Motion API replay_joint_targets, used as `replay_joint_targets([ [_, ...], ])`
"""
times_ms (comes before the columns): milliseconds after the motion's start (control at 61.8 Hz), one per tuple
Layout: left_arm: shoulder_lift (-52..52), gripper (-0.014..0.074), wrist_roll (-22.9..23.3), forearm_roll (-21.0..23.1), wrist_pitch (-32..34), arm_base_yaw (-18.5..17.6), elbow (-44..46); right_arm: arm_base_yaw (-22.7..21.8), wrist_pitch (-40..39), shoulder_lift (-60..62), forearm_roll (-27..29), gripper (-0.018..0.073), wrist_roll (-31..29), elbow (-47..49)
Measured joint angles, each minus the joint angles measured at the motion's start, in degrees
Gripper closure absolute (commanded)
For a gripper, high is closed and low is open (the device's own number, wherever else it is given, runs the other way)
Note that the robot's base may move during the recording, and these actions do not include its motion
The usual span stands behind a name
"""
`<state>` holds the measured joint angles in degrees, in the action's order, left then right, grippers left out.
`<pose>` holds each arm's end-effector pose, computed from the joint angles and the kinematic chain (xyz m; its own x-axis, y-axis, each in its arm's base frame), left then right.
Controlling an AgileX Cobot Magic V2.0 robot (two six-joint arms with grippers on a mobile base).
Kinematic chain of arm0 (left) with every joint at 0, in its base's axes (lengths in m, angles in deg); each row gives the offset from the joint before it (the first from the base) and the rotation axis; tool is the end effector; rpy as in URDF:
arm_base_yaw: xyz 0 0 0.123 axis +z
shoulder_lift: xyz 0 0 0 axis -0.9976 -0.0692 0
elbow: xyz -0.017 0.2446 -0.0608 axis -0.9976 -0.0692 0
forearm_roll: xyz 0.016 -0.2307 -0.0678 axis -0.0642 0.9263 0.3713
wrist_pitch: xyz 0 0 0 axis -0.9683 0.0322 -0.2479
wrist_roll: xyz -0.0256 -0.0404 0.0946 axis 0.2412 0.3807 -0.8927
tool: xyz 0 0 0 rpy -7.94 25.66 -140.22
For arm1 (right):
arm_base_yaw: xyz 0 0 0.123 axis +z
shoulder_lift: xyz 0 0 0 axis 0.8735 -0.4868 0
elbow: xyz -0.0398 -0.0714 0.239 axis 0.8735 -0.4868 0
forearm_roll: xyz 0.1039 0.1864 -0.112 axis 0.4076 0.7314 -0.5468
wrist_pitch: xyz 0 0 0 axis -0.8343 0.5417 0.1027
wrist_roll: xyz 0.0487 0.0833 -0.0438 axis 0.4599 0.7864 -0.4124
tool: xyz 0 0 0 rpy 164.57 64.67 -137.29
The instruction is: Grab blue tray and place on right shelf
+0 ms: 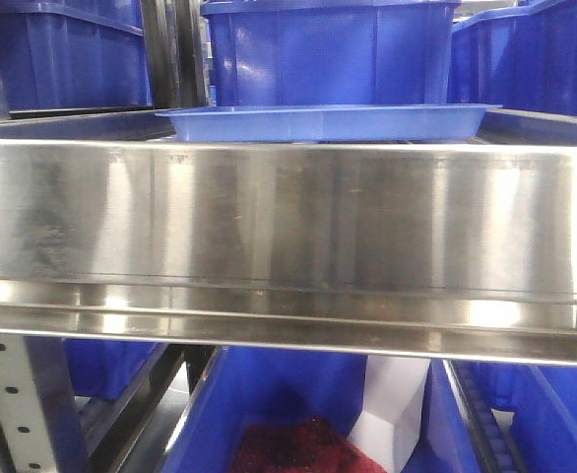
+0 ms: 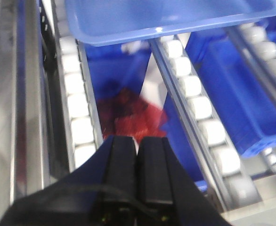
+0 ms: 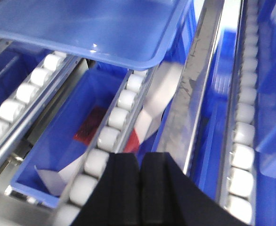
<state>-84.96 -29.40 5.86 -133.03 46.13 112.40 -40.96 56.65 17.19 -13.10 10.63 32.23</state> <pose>0.1904 -0.1435 0.3444 -0.5805 0.1943 -0.7907 0.4482 0.8870 -0.1111 0.1583 0.0485 0.3613 -0.5204 -0.0546 -0.8522 -0.2128 0.9747 0.0676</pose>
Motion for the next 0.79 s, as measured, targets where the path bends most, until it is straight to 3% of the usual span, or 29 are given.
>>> replay_joint_targets([
  [405, 30.05, 0.0645, 0.12, -0.23, 27.42, -0.96, -28.94, 0.00, -19.81, 29.98, 0.00, 0.0507, -3.07, -28.37],
  [583, 33.10, 0.0645, 0.12, -0.35, 29.44, -0.96, -32.19, 0.00, -28.61, 34.93, -0.10, 0.0508, -3.07, -33.29],
  [794, 33.10, 0.0645, 0.12, -0.44, 29.50, -0.96, -32.42, 0.00, -30.24, 35.07, -0.10, 0.0508, -3.07, -33.87],
])
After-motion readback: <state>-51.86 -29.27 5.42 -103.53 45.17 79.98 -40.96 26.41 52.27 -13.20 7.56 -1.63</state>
